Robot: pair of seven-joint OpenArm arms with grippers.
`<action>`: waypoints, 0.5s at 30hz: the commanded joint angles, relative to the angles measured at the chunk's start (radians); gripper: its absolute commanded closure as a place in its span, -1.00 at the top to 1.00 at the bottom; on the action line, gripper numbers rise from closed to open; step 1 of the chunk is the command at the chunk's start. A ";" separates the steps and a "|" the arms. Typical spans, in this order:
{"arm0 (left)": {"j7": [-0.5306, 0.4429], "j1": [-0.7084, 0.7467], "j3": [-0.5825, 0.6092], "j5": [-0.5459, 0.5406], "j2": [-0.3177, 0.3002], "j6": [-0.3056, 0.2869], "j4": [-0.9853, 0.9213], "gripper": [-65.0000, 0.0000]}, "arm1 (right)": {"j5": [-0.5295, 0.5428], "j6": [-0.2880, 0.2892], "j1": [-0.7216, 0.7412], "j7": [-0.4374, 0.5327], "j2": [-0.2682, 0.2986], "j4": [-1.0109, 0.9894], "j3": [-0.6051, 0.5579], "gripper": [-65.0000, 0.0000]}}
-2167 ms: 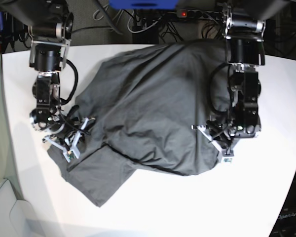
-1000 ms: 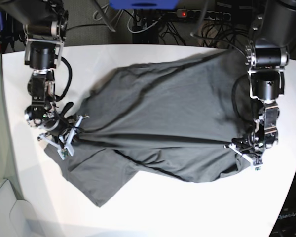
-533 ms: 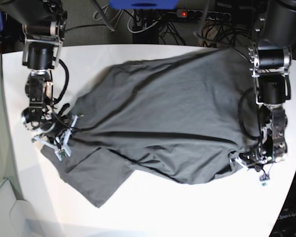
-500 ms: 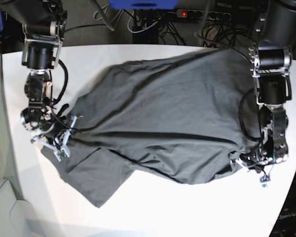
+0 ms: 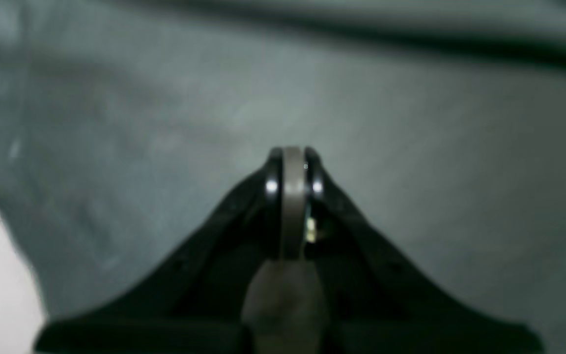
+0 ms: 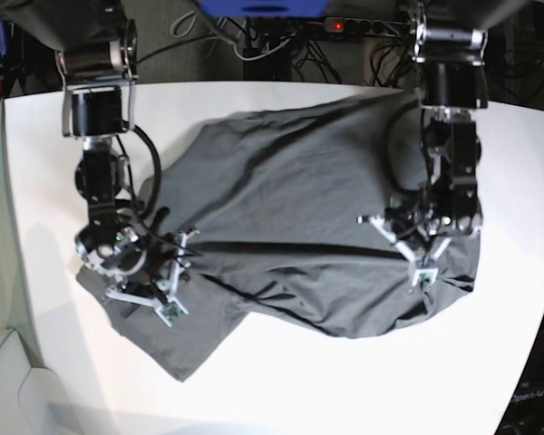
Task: Layout the t-shirt on the table in an organized manner, then fold the t-shirt properly
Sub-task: 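Shift both grippers inward on the shirt and stretch it flat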
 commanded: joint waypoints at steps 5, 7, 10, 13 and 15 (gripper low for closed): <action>-0.038 0.044 -0.007 0.001 -0.019 0.000 0.014 -0.99 | 0.003 -0.003 0.125 0.019 -0.036 -0.128 -0.022 0.18; -0.065 0.061 -0.007 0.001 -0.019 0.002 0.006 -0.99 | 0.004 -0.003 0.165 0.034 -0.043 -0.216 -0.022 0.18; -0.093 0.062 -0.007 0.001 -0.019 0.002 -0.048 -0.99 | 0.000 -0.007 0.211 0.109 -0.051 -0.328 -0.022 0.18; -0.123 0.062 -0.007 0.001 -0.019 0.000 -0.107 -0.99 | 0.000 -0.009 0.240 0.152 -0.046 -0.409 -0.022 0.18; -0.143 0.062 -0.007 0.001 -0.022 -0.003 -0.137 -0.99 | 0.000 -0.009 0.245 0.166 -0.045 -0.434 -0.022 0.18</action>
